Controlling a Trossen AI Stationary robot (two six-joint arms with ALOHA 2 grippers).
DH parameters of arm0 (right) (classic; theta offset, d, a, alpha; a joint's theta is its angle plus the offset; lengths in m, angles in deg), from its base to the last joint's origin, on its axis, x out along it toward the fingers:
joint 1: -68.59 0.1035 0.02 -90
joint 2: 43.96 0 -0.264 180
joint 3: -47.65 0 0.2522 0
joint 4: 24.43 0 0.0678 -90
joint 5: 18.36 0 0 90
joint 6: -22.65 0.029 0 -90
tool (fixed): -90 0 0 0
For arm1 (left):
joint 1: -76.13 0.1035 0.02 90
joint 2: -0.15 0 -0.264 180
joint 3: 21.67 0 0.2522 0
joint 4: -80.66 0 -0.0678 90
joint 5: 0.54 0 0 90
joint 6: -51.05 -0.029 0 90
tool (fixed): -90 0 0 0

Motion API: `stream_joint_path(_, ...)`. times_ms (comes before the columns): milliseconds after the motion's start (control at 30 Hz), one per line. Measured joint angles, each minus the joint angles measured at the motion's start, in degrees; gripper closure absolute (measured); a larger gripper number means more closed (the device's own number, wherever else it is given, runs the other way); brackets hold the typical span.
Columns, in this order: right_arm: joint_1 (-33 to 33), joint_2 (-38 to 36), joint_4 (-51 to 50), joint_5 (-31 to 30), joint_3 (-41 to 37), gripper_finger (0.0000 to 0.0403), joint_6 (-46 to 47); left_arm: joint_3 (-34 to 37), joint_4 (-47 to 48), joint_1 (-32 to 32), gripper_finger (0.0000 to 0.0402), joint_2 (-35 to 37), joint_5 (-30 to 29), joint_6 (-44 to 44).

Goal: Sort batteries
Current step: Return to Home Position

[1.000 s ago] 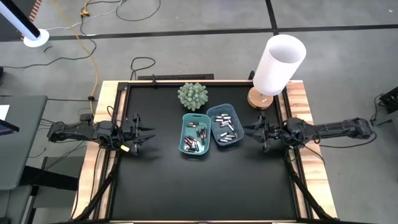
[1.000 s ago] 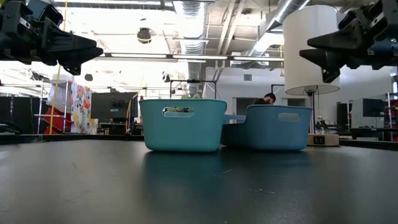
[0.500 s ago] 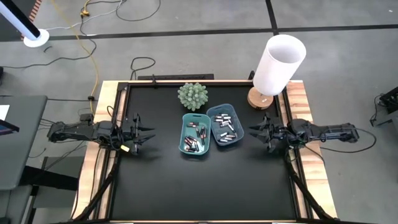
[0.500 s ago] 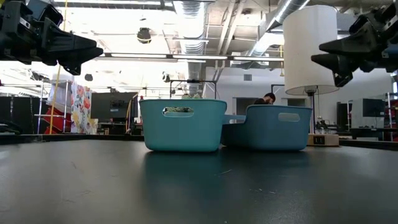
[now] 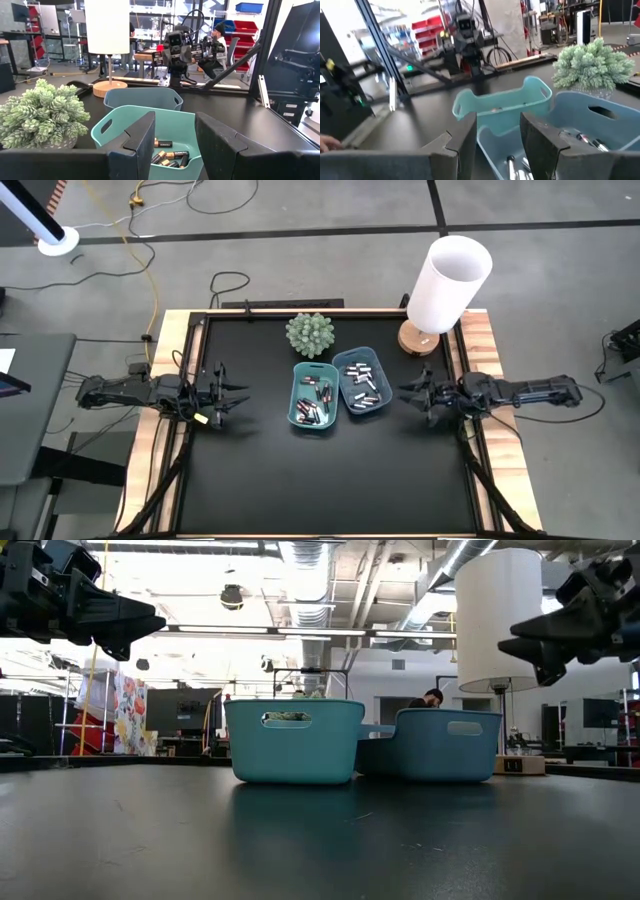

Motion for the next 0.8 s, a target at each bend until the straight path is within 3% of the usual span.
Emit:
stream_joint_path(300, 0.0, 8.9, -0.2, 0.0, 0.0, 0.0235, -6.7, 0.0, 0.0, 0.0, 0.0265, 0.0, 0.0, 0.0)
stream_joint_path(800, 0.0, 17.7, -0.3, 0.0, 0.0, 0.0235, -0.7, 0.0, 0.0, 0.0, 0.0265, 0.0, 0.0, 0.0)
